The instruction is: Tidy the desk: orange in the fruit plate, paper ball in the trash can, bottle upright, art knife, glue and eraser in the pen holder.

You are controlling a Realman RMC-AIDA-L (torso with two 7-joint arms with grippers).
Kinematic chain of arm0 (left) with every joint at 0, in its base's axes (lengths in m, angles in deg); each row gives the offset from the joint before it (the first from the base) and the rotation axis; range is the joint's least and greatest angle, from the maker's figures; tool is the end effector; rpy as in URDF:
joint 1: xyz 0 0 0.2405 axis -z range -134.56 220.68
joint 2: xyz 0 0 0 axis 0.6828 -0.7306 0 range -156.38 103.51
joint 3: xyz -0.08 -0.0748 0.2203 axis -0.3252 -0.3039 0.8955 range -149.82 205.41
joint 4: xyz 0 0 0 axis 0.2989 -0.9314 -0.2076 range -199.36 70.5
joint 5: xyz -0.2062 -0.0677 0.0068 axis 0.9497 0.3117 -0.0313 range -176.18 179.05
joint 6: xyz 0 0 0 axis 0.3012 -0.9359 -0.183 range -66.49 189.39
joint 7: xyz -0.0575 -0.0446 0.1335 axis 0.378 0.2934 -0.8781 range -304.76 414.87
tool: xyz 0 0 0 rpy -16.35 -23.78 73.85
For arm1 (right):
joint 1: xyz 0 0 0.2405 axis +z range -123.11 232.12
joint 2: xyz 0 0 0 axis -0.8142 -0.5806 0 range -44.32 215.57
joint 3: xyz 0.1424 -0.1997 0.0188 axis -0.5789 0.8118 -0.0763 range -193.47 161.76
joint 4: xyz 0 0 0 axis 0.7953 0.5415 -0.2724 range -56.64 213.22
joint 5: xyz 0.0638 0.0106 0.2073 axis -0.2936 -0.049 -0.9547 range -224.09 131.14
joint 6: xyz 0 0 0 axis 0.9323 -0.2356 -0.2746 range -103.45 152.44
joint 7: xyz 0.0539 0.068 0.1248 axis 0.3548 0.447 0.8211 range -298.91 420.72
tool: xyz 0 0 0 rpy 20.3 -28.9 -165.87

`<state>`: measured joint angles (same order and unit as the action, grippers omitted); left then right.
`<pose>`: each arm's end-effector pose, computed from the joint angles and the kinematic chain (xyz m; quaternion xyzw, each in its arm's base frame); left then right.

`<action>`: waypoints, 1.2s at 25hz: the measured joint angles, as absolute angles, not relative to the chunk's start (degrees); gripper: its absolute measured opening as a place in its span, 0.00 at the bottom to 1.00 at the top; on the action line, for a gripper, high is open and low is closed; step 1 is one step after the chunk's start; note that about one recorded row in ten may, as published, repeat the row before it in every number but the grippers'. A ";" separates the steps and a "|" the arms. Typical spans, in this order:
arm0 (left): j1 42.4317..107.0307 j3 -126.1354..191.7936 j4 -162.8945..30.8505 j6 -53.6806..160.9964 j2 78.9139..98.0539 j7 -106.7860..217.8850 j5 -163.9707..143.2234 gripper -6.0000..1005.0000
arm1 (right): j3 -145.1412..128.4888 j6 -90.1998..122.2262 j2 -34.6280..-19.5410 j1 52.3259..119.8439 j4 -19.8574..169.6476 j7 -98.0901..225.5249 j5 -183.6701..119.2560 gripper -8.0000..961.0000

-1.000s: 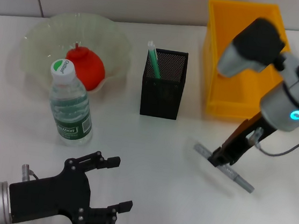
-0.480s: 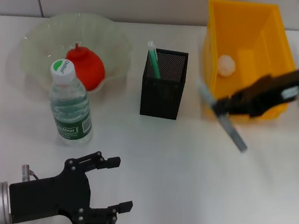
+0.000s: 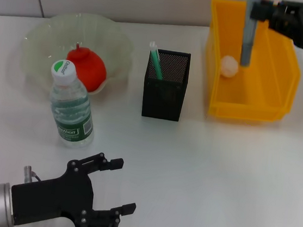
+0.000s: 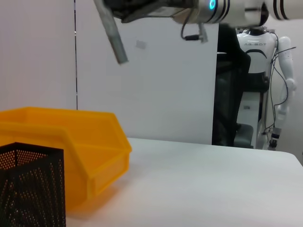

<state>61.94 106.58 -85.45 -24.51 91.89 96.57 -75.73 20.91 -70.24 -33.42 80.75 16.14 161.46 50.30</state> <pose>-0.2716 0.2406 -0.0797 -0.9445 -0.0686 -0.3015 0.1110 0.2023 0.3492 0.1091 -0.8809 0.2086 0.3713 0.2064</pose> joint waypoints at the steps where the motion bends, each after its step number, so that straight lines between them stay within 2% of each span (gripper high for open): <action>1: 61.94 106.58 -85.45 -24.51 91.89 96.57 -75.73 0.86 | 20.91 -70.24 -33.42 80.75 16.14 161.46 50.30 0.14; 6: 61.95 106.62 -85.35 -24.48 91.95 96.54 -75.73 0.86 | 21.09 -65.70 -33.44 81.64 28.45 147.52 44.29 0.14; 20: 61.98 106.74 -85.35 -24.30 91.96 96.48 -75.73 0.86 | 21.23 -60.41 -33.73 89.94 61.05 114.12 33.35 0.14; 30: 61.96 106.72 -85.39 -24.30 91.96 96.45 -75.73 0.86 | 22.55 -51.56 -33.95 94.79 68.66 107.41 33.39 0.14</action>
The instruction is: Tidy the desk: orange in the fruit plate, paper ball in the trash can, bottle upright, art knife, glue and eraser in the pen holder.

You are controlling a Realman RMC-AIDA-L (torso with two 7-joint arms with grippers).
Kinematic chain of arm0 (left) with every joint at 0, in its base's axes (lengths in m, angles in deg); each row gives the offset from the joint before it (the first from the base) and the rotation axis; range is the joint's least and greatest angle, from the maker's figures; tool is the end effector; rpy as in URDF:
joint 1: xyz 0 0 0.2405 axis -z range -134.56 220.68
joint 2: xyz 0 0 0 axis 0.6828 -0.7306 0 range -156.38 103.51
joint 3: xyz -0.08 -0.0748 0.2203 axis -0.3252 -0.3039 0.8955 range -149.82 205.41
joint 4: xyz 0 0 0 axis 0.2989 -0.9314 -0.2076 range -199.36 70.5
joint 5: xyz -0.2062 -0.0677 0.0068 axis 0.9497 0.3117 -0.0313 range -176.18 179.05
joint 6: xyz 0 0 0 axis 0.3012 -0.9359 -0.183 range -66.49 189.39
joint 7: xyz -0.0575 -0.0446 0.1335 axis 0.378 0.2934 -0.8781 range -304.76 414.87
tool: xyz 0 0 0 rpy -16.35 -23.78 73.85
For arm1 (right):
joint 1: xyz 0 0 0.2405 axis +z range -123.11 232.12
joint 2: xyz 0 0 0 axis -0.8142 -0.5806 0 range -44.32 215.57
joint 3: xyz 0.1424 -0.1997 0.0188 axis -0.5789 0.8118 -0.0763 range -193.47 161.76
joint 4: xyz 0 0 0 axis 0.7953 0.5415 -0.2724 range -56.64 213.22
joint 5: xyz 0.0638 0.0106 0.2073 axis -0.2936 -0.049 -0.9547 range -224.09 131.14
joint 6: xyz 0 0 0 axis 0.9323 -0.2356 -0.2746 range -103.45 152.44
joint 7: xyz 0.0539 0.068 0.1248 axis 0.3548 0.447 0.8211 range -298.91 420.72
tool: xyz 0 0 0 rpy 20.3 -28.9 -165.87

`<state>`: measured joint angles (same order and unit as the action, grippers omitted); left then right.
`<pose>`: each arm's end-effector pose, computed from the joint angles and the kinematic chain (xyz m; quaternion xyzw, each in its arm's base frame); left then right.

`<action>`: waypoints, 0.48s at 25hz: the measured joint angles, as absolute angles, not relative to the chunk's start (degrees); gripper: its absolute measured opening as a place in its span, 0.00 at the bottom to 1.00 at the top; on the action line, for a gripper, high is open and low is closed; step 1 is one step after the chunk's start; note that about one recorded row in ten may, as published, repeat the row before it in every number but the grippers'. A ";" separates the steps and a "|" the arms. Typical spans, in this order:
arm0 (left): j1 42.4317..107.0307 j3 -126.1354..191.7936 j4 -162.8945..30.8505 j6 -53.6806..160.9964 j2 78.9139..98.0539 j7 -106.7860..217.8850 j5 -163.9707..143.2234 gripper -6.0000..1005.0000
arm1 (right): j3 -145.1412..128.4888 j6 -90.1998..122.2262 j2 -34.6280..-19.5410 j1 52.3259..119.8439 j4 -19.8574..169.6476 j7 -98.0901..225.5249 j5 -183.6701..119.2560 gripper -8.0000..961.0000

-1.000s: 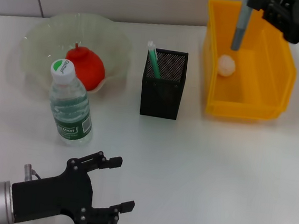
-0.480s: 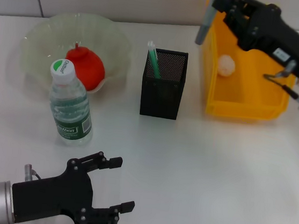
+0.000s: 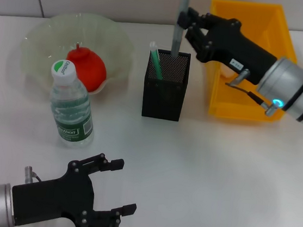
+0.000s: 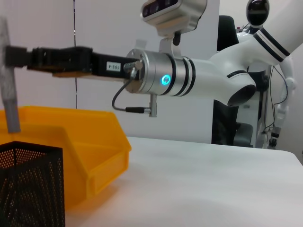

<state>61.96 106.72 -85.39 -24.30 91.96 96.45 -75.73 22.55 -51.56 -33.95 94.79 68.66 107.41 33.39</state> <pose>-0.2717 0.2404 -0.0807 -0.9450 -0.0683 -0.3002 0.1108 0.2115 0.3838 -0.0343 -0.8438 0.1627 0.4093 0.3065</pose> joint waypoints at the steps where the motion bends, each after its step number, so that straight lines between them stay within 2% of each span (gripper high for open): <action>1: 61.96 106.72 -85.41 -24.30 91.96 96.45 -75.73 0.86 | 23.10 -51.05 -33.99 94.99 68.73 107.40 33.39 0.14; 12: 61.99 106.72 -85.69 -24.48 91.88 96.44 -75.73 0.86 | 24.26 -48.36 -34.17 94.54 69.40 106.75 33.14 0.15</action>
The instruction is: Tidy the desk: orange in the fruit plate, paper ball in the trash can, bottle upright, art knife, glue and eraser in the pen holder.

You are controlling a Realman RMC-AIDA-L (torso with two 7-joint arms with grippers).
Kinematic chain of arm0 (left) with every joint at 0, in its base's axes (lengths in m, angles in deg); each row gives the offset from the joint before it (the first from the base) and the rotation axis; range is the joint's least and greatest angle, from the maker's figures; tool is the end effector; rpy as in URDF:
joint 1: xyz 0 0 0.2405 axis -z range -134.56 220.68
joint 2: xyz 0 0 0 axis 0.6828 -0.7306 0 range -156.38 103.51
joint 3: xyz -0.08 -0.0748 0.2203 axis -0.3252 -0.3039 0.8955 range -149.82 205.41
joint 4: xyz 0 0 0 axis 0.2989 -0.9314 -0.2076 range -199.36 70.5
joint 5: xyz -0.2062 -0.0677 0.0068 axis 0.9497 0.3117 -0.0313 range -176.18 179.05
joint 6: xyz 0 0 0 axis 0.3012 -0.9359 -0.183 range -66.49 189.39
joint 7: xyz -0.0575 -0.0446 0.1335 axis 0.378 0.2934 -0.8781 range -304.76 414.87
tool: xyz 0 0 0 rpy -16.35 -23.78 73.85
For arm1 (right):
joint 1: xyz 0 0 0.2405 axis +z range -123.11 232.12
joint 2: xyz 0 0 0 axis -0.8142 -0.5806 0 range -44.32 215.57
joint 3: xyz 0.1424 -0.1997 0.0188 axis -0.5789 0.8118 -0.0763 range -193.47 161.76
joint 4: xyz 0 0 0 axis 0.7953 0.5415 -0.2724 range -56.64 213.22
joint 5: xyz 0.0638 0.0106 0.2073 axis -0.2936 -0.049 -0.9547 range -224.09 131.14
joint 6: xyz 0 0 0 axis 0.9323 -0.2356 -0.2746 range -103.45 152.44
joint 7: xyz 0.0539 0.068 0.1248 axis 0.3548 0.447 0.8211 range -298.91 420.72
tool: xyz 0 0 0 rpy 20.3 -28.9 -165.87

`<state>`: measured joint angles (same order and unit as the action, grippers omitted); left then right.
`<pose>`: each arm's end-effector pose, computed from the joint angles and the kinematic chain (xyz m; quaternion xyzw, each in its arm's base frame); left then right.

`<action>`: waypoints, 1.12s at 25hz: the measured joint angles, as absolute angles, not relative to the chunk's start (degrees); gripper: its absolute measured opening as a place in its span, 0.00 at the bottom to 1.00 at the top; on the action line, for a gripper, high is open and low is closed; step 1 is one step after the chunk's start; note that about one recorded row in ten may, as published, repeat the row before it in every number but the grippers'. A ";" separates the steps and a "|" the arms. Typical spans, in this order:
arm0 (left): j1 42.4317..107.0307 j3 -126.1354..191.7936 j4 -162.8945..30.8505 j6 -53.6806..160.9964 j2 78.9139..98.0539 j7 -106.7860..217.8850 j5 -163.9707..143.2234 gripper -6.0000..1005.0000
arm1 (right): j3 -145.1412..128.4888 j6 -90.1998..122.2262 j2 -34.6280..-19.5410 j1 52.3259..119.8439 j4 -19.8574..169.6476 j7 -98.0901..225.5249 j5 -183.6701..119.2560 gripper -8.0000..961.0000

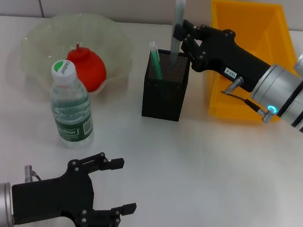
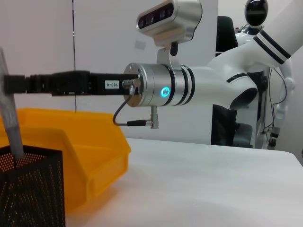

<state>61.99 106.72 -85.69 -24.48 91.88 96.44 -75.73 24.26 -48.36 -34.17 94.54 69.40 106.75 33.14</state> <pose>-0.2709 0.2412 -0.0796 -0.9449 -0.0648 -0.3010 0.1107 0.2192 0.3827 -0.0442 -0.8520 0.1759 0.3830 0.3104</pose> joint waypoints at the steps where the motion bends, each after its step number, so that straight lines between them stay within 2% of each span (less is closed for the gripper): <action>1: 61.98 106.72 -85.72 -24.47 91.87 96.44 -75.73 0.86 | 24.30 -47.88 -34.17 94.54 69.55 106.72 33.21 0.15; 8: 61.85 106.64 -85.79 -24.60 91.86 96.39 -75.73 0.86 | 24.44 -46.38 -34.17 94.42 70.35 106.62 33.34 0.15; 13: 61.74 106.59 -85.79 -24.62 91.87 96.36 -75.73 0.86 | 24.50 -47.12 -34.12 94.00 70.30 106.60 33.34 0.36; 17: 61.51 106.34 -85.80 -24.69 91.87 96.36 -75.73 0.86 | 24.39 -50.39 -33.97 92.90 69.72 106.60 33.23 0.45; 20: 61.44 106.23 -85.64 -24.75 91.87 96.36 -75.73 0.86 | 23.95 -56.70 -33.82 90.68 67.43 107.38 32.70 0.52; 25: 61.43 106.17 -85.43 -24.85 91.87 96.36 -75.66 0.86 | 23.91 -64.17 -33.80 86.35 61.19 113.49 32.00 0.70; 28: 61.36 105.96 -85.38 -24.88 91.86 96.38 -75.41 0.86 | 24.50 -68.32 -33.68 82.07 53.34 120.51 33.56 0.77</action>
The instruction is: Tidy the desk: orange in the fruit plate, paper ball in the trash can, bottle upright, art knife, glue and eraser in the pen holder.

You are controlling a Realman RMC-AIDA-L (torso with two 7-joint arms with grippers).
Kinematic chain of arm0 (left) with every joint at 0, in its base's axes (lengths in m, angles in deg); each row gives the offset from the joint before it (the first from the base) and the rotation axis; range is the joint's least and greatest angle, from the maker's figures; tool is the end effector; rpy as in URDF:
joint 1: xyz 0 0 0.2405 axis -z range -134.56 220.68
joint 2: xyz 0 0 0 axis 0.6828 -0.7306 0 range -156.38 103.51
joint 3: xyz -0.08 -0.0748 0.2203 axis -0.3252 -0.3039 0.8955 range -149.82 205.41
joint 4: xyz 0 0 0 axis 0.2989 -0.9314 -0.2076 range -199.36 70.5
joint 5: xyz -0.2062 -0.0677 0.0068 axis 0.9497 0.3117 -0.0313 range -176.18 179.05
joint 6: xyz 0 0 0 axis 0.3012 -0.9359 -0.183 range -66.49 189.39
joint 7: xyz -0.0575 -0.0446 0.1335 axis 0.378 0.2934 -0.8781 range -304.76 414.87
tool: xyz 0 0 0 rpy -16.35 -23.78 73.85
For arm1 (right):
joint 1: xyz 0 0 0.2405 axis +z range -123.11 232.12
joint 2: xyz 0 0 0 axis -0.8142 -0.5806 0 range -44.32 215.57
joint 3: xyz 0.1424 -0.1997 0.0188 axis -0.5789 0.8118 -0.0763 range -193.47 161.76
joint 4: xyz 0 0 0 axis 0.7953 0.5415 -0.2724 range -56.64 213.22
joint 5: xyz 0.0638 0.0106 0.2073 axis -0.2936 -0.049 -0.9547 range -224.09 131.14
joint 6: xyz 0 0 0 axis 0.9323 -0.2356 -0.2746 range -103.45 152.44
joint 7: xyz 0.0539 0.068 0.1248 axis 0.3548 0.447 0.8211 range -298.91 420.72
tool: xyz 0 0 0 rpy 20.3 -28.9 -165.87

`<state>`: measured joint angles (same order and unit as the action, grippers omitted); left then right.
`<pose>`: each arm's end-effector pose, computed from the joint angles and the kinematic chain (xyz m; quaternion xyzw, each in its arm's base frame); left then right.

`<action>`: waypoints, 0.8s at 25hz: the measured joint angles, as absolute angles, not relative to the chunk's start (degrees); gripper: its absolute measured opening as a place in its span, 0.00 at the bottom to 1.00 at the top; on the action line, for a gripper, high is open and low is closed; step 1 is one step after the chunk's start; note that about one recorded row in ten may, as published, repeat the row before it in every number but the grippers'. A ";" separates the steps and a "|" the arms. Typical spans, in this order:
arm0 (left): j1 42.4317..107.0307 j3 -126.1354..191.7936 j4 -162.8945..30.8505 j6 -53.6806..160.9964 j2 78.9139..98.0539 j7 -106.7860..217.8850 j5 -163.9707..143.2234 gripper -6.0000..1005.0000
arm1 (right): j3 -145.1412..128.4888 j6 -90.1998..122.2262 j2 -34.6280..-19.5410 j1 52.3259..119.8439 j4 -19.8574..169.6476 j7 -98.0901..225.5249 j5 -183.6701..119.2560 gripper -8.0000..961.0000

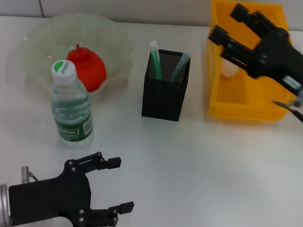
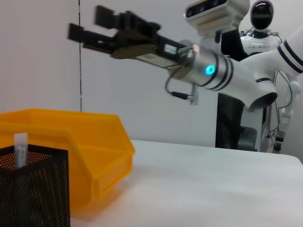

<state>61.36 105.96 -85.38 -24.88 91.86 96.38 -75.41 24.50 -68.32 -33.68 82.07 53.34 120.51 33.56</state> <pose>-0.2736 0.2392 -0.0775 -0.9419 -0.0732 -0.3059 0.1181 0.2373 0.3344 0.0227 -0.8259 0.1471 0.4765 0.2629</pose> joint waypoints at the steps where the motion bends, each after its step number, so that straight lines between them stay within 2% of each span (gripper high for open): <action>1: 61.36 105.96 -85.38 -24.88 91.86 96.38 -75.41 0.86 | 24.50 -68.32 -33.68 82.07 53.34 120.51 33.56 0.79; 5: 61.26 105.43 -85.46 -24.88 91.73 96.66 -75.34 0.86 | 24.57 -73.74 -33.58 77.25 44.86 125.55 38.34 0.88; 9: 61.17 105.26 -85.52 -24.97 91.59 97.03 -75.31 0.86 | 23.95 -78.45 -33.48 73.98 38.97 126.70 47.05 0.88; 16: 60.89 103.96 -85.80 -25.98 91.18 97.46 -75.48 0.86 | 23.74 -81.34 -33.46 71.98 39.40 125.15 54.47 0.88; 20: 60.90 103.82 -85.86 -27.63 89.69 99.13 -75.34 0.86 | 24.57 -81.03 -33.47 72.80 44.09 120.86 59.99 0.88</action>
